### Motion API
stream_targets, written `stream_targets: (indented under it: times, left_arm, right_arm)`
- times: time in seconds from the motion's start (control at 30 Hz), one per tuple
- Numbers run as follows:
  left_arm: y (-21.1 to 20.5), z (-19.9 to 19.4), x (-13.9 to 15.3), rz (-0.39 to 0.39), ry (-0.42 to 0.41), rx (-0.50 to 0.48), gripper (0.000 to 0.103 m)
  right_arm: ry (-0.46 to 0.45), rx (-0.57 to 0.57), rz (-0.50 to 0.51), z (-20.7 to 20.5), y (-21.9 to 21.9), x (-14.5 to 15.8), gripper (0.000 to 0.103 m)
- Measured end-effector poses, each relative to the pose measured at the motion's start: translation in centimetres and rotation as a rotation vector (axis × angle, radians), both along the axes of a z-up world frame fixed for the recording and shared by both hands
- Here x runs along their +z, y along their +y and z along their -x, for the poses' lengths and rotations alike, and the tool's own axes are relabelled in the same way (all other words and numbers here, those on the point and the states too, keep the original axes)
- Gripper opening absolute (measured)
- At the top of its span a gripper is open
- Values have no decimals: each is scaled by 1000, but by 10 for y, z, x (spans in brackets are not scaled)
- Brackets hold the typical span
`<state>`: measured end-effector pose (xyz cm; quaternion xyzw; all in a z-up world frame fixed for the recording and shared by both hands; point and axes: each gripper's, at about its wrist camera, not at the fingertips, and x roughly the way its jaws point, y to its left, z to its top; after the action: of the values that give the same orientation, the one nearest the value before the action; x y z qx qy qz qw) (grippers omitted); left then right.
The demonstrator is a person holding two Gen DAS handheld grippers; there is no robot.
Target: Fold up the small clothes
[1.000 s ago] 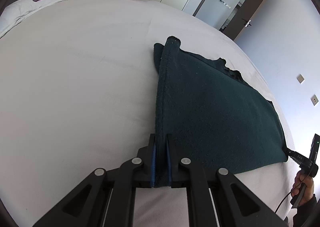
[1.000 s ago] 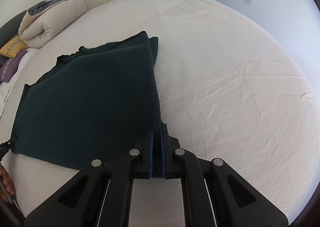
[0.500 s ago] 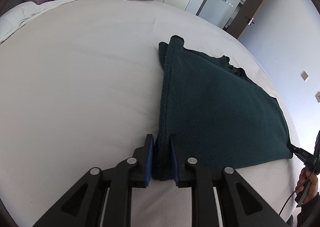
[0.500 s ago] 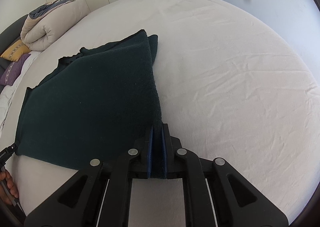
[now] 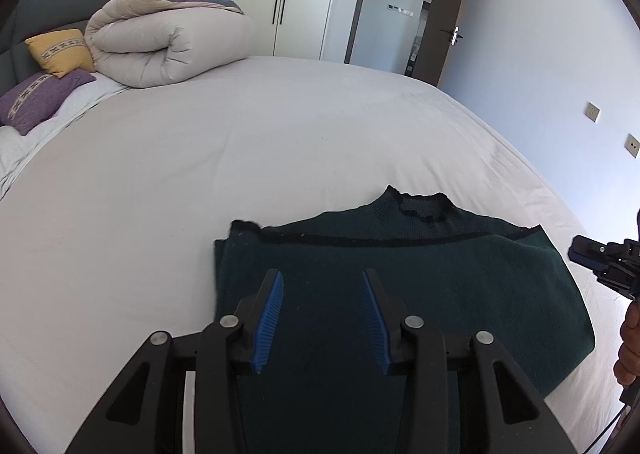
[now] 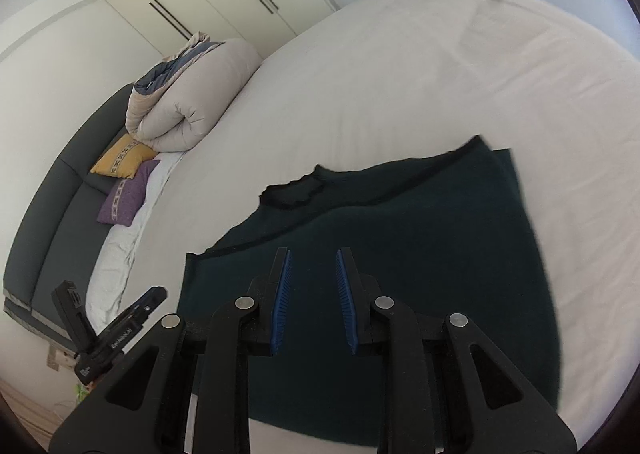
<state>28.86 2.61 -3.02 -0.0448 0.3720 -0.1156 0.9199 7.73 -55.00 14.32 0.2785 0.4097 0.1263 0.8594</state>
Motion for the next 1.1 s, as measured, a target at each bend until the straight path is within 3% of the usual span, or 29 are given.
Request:
stream_targets:
  times: [0.13,0.23,0.27,0.3,0.33,0.4,0.47,0.53,0.67,0.77,0.9,1.0,1.1]
  left_arm:
    - [-17,-44,-18,-27,25,7,43]
    - [-16,-70,-48,-71,84,21,43]
    - [-10,-75,-59,-74,99,31,43]
    - [-1,-76,-66,-53,96,34,46]
    - [10,-77,-71,19,91,30,47]
    - [34,-80,-75,180,99,34,47]
    - [47,-83,-81,280,114,35,47]
    - [50,-82,-82,297,107,31,47]
    - [41,-78,-82,238,84,32,48]
    - [35,-78,-83,213,76,34,48]
    - [31,-80,-86,206,72,35,48]
    - [29,-79,-86,198,68,36,48]
    - [30,-78,-86,195,64,35,48]
  right_arm:
    - [90,72,-126,-68,36,-40,22]
    - [158,12,-153,-100,32,-80,22]
    - [165,-34,-174,-103,20,-91,15]
    - [157,-74,-221,-102,6,-100,10]
    - [151,-117,-257,-100,-11,-106,0]
    - [116,-242,-273,-88,-51,-113,0]
    - [71,-343,-328,-71,-90,-120,0]
    - [51,-428,-366,-55,-122,-127,0]
    - [38,-512,-329,-32,-147,-115,0]
    - [-33,-442,-232,-19,-119,-79,7]
    - [-85,-128,-240,-20,-30,-52,7]
    - [-15,43,-235,-30,26,-71,7]
    - [82,-16,-198,-39,24,-111,5]
